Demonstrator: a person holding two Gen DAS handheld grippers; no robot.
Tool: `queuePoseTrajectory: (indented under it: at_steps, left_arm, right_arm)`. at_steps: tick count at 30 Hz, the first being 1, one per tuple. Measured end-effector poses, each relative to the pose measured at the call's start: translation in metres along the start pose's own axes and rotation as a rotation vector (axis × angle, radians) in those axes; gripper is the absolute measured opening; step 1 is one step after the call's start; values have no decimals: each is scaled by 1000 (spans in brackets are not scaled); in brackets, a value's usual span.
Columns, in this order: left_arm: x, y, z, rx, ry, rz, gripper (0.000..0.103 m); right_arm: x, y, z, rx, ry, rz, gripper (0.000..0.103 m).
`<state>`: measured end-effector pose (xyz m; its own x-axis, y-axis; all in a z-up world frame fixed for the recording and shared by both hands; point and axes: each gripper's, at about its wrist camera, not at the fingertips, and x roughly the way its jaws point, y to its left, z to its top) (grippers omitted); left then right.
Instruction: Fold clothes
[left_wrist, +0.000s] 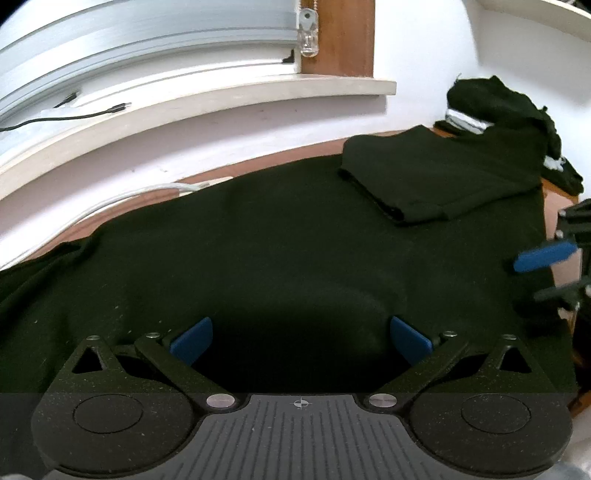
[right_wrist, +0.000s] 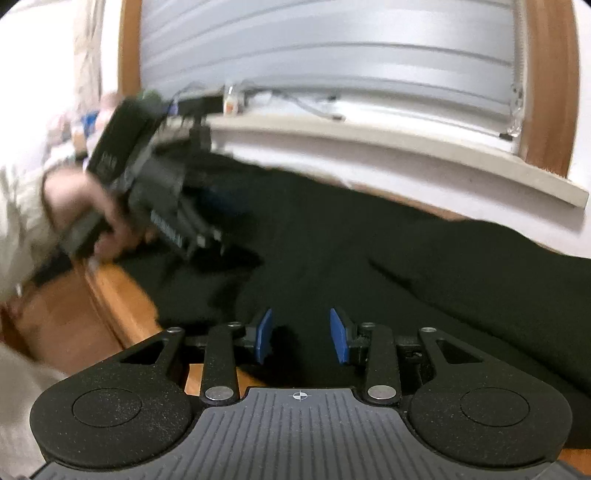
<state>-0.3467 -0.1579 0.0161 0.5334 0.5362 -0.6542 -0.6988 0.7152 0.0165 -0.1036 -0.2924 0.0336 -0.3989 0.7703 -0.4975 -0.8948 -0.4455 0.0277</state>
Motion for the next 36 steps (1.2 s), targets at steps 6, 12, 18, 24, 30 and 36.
queuePoseTrajectory:
  at_steps: [6, 12, 18, 24, 30, 36]
  left_arm:
    - [-1, 3, 5, -15, -9, 29, 102]
    - [-2, 5, 13, -44, -44, 37, 102]
    - [1, 5, 31, -58, -74, 12, 102]
    - [23, 16, 62, -169, -77, -86, 84]
    - [59, 22, 93, -338, -53, -198, 71]
    - [92, 23, 113, -543, -28, -343, 79]
  right_arm:
    - [16, 20, -7, -41, 20, 56, 36]
    - [11, 23, -11, -75, 22, 62, 36]
    - [19, -5, 12, -73, -17, -49, 36]
    - [63, -37, 23, -132, 74, -239, 35]
    - [67, -51, 22, -131, 59, -259, 4]
    - [27, -60, 27, -24, -81, -270, 4]
